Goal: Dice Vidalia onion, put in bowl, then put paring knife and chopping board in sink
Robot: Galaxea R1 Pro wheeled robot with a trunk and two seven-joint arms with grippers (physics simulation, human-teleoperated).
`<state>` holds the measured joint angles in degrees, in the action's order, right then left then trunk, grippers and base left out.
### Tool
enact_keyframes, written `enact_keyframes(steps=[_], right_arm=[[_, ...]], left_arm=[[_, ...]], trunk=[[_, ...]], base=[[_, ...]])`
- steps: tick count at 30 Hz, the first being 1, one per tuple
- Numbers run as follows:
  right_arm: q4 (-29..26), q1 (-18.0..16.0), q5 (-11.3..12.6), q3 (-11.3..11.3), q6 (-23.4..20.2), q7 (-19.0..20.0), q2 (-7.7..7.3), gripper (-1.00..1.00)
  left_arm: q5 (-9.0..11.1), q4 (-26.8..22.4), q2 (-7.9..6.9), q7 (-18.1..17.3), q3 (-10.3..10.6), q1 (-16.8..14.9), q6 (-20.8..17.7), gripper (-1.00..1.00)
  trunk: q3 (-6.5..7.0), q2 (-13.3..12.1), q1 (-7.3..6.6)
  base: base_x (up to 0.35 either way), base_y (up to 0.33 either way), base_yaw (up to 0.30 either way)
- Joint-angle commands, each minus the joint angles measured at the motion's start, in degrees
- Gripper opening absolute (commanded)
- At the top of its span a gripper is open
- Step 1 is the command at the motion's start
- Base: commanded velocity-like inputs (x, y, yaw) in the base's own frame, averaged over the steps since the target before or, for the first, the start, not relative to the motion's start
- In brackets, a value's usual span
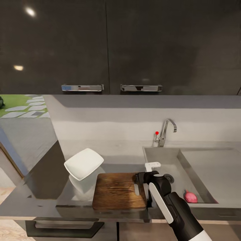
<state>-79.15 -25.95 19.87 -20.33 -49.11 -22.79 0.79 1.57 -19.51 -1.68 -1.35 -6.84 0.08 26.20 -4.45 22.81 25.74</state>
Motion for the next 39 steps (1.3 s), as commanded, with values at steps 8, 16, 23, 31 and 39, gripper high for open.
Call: enact_keyframes(steps=[8,16,23,31,39], right_arm=[[0.0,-0.1,0.6,-0.1,-0.1,-0.6,0.00,1.00],[0.0,-0.1,0.5,-0.1,0.0,-0.6,0.00,1.00],[0.0,-0.1,0.5,-0.1,0.1,-0.6,0.02,1.00],[0.0,-0.1,0.5,-0.1,0.1,-0.6,0.00,1.00],[0.0,-0.1,0.3,-0.1,0.2,-0.6,0.00,1.00]], left_arm=[[0.2,0.0,0.01,-0.1,-0.1,0.0,0.1,1.00],[0.2,0.0,0.01,-0.1,-0.1,0.0,0.1,1.00],[0.2,0.0,0.01,-0.1,-0.1,0.0,0.1,1.00],[0.2,0.0,0.01,-0.1,-0.1,0.0,0.1,1.00],[0.2,0.0,0.01,-0.1,-0.1,0.0,0.1,1.00]], trunk=[[0.61,0.1,0.04],[1.16,0.1,0.04],[1.22,0.1,0.04],[1.22,0.1,0.04],[1.22,0.1,0.04]], base=[[-0.116,0.000,0.000],[-0.318,0.000,0.000],[-0.334,0.000,0.000],[-0.335,0.000,0.000],[-0.335,0.000,0.000]])
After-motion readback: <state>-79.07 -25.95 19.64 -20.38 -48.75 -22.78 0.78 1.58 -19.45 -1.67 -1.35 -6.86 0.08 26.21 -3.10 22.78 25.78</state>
